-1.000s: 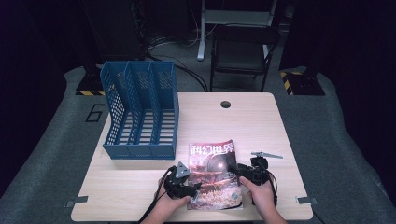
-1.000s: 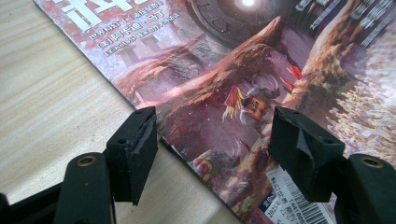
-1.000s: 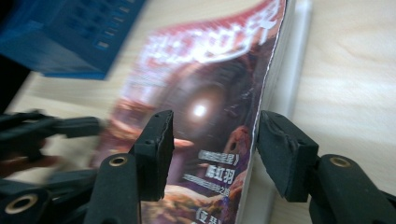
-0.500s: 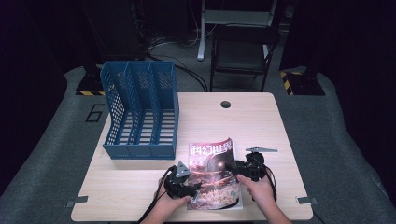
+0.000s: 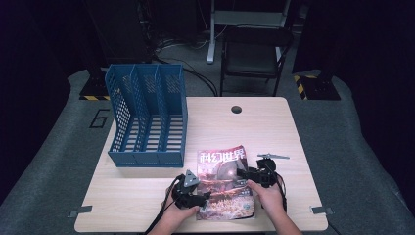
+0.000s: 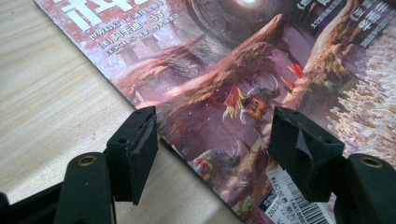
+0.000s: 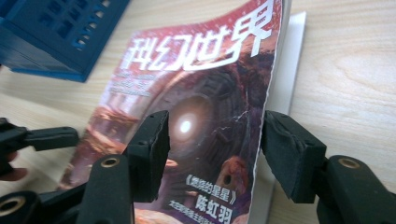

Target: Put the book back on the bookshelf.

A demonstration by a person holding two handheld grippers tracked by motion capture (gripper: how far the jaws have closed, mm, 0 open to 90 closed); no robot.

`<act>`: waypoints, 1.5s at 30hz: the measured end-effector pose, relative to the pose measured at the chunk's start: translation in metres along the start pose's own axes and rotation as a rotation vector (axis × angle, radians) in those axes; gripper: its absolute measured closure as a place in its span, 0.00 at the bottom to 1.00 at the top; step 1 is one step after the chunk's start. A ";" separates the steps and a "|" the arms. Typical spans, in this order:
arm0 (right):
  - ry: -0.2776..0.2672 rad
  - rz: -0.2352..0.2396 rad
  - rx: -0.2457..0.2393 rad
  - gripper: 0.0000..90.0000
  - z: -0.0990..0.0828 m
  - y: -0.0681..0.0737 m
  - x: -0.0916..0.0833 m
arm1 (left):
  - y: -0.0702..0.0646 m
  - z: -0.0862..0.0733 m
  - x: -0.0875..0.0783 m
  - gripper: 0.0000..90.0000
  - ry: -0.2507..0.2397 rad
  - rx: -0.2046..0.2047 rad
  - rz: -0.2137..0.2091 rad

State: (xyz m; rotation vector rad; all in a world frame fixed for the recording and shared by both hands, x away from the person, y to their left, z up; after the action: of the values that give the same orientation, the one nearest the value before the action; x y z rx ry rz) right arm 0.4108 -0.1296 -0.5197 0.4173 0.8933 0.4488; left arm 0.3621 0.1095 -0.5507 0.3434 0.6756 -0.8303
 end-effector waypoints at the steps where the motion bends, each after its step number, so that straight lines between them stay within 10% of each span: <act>1: -0.009 0.013 0.002 0.47 0.000 0.002 -0.002 | 0.000 0.000 0.000 0.36 0.000 0.000 0.000; 15: 0.014 0.111 -0.062 0.48 -0.002 0.022 -0.003 | 0.001 0.000 0.000 0.36 0.002 0.012 0.003; 26: 0.096 0.102 0.097 0.51 -0.005 -0.009 0.006 | -0.001 -0.001 0.000 0.36 -0.015 -0.007 0.003; 45: 0.103 0.097 -0.024 0.44 -0.013 -0.004 0.017 | 0.000 -0.004 0.000 0.36 -0.049 0.007 0.001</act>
State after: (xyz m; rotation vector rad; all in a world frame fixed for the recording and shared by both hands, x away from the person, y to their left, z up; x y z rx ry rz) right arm 0.4107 -0.1222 -0.5401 0.4199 0.9689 0.5741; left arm 0.3612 0.1115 -0.5538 0.3289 0.6266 -0.8383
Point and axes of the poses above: each handheld gripper's, and its own axes: x roughly forward along the jaws, z roughly out of its top, y roughly to its left, the point moved 4 cm from there along x, roughly forward along the jaws, and after that the axes turned 9 degrees about x, right-handed, at the moved point
